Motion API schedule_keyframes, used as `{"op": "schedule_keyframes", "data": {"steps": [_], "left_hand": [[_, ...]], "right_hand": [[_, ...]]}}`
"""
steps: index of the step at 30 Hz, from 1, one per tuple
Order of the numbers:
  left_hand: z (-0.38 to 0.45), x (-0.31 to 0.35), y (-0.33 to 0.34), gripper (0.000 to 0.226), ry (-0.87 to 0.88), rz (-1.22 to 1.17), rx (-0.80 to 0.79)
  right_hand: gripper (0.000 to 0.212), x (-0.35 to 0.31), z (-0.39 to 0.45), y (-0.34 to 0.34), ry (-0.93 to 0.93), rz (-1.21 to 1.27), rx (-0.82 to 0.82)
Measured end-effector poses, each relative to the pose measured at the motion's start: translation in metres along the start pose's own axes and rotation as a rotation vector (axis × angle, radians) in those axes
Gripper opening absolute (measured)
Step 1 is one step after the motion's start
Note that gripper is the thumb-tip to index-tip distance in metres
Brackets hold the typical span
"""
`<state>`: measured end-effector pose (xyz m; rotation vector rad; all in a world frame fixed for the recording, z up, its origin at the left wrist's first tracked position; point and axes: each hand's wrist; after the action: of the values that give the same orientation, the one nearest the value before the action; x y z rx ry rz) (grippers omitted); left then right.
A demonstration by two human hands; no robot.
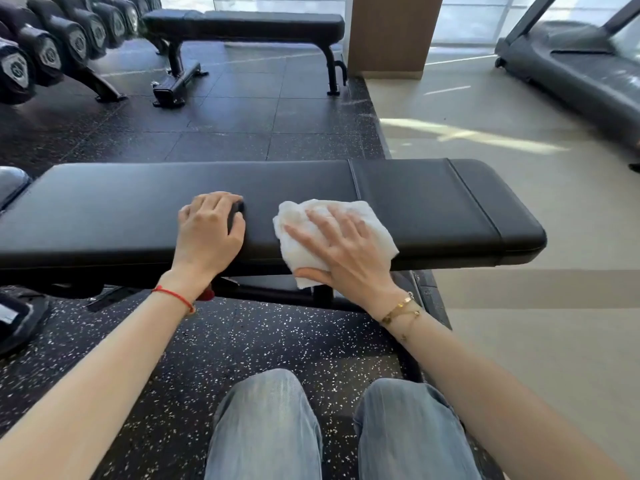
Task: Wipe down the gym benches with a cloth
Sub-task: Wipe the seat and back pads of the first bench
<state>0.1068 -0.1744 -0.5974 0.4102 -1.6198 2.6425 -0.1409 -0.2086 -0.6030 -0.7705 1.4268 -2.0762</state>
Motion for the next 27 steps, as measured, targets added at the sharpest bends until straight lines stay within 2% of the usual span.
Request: {"op": "schedule_keyframes", "data": {"steps": [7,10,13,17,21,24,27], "left_hand": [[-0.002,-0.020,-0.005,0.043,0.035,0.042,-0.006],[-0.003,-0.020,-0.002,0.044,0.035,0.035,-0.002],[-0.002,-0.020,0.000,0.044,0.021,0.036,0.021],[-0.003,-0.019,0.003,0.046,0.017,0.051,0.032],[-0.002,-0.018,0.004,0.047,0.015,0.077,0.029],[-0.002,-0.019,0.004,0.046,0.016,0.076,0.037],[-0.003,-0.020,0.004,0.045,0.005,0.071,0.056]], "right_hand": [[0.071,0.038,-0.027,-0.011,0.044,0.058,-0.022],[0.072,0.017,-0.008,-0.013,0.097,0.088,-0.079],[0.071,-0.026,0.025,-0.012,0.072,0.118,-0.120],[0.065,-0.041,0.035,-0.010,0.081,0.198,-0.085],[0.062,-0.014,0.033,-0.013,0.266,0.290,-0.044],[0.059,0.002,0.056,-0.011,0.388,0.366,-0.165],[0.059,0.005,0.096,-0.004,0.371,0.404,-0.250]]}}
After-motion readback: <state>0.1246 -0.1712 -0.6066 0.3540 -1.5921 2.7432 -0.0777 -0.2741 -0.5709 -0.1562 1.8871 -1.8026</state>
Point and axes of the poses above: each hand's wrist, its own z-axis towards the middle knuckle, its own y-axis out of the palm, x = y × z, and after that the axes turned 5 degrees about z, right-handed
